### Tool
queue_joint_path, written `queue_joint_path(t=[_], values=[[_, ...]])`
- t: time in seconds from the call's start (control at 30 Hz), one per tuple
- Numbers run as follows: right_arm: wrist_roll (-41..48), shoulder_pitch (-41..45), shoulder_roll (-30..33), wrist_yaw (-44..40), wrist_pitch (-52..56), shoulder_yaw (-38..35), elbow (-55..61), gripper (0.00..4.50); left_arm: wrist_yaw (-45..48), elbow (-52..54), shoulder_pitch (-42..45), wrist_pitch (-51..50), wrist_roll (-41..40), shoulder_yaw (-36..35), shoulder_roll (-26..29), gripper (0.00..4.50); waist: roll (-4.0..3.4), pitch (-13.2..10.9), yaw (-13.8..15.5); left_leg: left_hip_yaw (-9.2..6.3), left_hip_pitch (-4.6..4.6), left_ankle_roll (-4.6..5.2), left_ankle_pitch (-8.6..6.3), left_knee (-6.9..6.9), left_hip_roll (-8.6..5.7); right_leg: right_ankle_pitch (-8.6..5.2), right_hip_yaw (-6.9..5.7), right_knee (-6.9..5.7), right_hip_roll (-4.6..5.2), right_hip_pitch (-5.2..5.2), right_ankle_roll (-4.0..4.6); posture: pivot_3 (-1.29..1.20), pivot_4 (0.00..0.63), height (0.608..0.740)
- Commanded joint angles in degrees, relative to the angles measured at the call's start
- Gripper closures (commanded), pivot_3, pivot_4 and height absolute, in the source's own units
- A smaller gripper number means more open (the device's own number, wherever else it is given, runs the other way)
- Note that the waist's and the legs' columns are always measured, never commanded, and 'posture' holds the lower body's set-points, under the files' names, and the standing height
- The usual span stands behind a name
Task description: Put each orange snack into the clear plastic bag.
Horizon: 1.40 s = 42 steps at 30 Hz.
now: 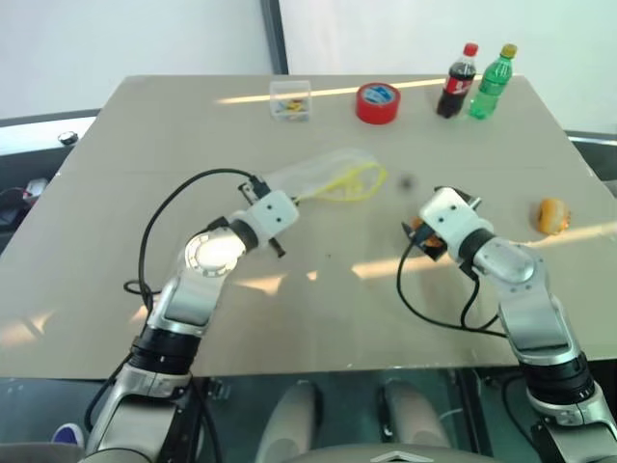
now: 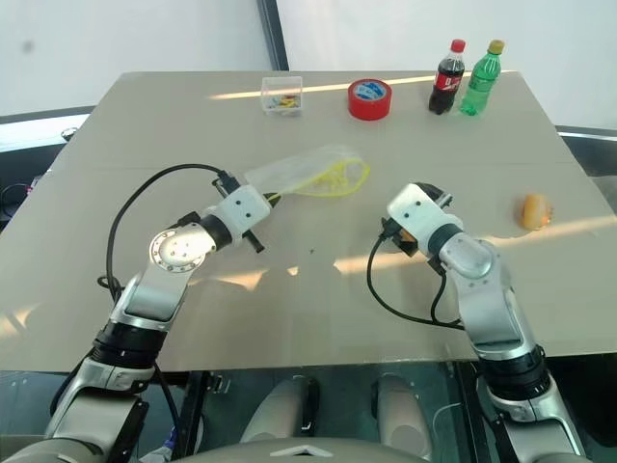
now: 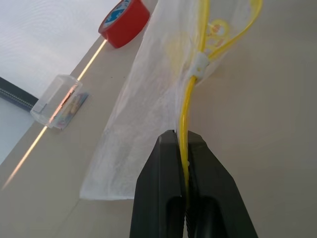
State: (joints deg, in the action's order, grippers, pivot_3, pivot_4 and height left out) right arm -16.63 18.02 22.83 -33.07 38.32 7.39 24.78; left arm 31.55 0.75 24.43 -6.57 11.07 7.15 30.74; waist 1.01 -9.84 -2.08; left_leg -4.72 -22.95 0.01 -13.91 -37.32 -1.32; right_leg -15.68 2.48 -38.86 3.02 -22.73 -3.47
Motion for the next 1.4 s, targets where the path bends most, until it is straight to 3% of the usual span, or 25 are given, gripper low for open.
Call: queue_joint_path(t=[0.03, 0.3, 0.4, 0.57, 0.63, 0.9, 1.4], values=[[4.71, -1.55, -0.48, -1.03, 6.45, -4.40, 1.75, 0.07, 0.92, 0.60, 1.40, 2.85, -1.38, -0.69, 0.42, 4.50, 0.00, 0.00, 0.08, 0.00, 0.00, 0.00, 0.00, 0.00, -0.01, 0.00, 0.00, 0.00, 0.01, 0.00, 0.00, 0.00, 0.150, 0.740], [11.32, 0.88, -2.13, 2.35, 7.40, -9.26, -11.93, 0.07, 4.26, 0.10, 1.04, 6.66, -3.48, -0.51, 1.07, 4.50, 0.01, 0.01, -0.14, 0.04, 0.04, 0.00, 0.00, 0.01, 0.01, 0.00, 0.03, 0.00, 0.03, 0.01, 0.00, 0.00, 0.150, 0.740], [13.73, 2.33, -1.90, 2.39, 6.68, -9.91, -13.66, 0.84, 4.44, -1.81, 1.39, 8.76, -2.79, -0.47, 1.62, 4.50, 0.01, 0.01, -0.10, 0.04, 0.10, 0.00, 0.00, 0.00, 0.00, 0.00, 0.02, -0.01, 0.01, 0.07, 0.00, 0.00, 0.150, 0.740], [16.24, 3.25, -1.16, 2.42, 5.43, -9.45, -12.77, 3.31, 4.12, -4.92, 2.33, 11.05, -2.61, -0.58, 1.68, 4.50, 0.00, 0.01, 0.07, 0.02, 0.06, 0.00, 0.00, 0.00, 0.00, 0.00, 0.01, 0.00, 0.04, 0.07, 0.00, 0.00, 0.150, 0.740], [18.43, 4.07, -1.30, 1.57, 6.06, -9.71, -10.16, 3.99, 4.00, -5.66, 2.54, 11.62, -2.56, -0.66, 1.71, 4.50, 0.01, 0.01, 0.05, 0.01, 0.06, 0.00, 0.00, 0.00, -0.01, 0.00, 0.00, 0.01, 0.04, 0.07, 0.00, 0.00, 0.150, 0.740], [23.10, 11.83, -3.48, 1.95, 11.94, -4.82, -3.99, 3.99, 4.18, -6.14, 3.56, 12.70, -2.59, -0.43, 1.51, 4.50, -0.01, 0.00, -0.26, 0.00, 0.05, 0.00, 0.00, 0.00, 0.02, 0.00, -0.01, -0.02, -0.01, 0.01, 0.00, 0.00, 0.150, 0.740], [22.15, 21.19, -8.87, 3.37, 4.70, 3.41, -19.90, 3.99, 7.50, -1.32, 2.22, 14.64, -4.04, 0.85, 1.02, 4.50, -0.01, 0.00, -0.42, 0.01, 0.02, 0.00, 0.00, 0.02, -0.01, 0.00, 0.01, -0.02, 0.02, -0.03, 0.00, 0.00, 0.150, 0.740]])
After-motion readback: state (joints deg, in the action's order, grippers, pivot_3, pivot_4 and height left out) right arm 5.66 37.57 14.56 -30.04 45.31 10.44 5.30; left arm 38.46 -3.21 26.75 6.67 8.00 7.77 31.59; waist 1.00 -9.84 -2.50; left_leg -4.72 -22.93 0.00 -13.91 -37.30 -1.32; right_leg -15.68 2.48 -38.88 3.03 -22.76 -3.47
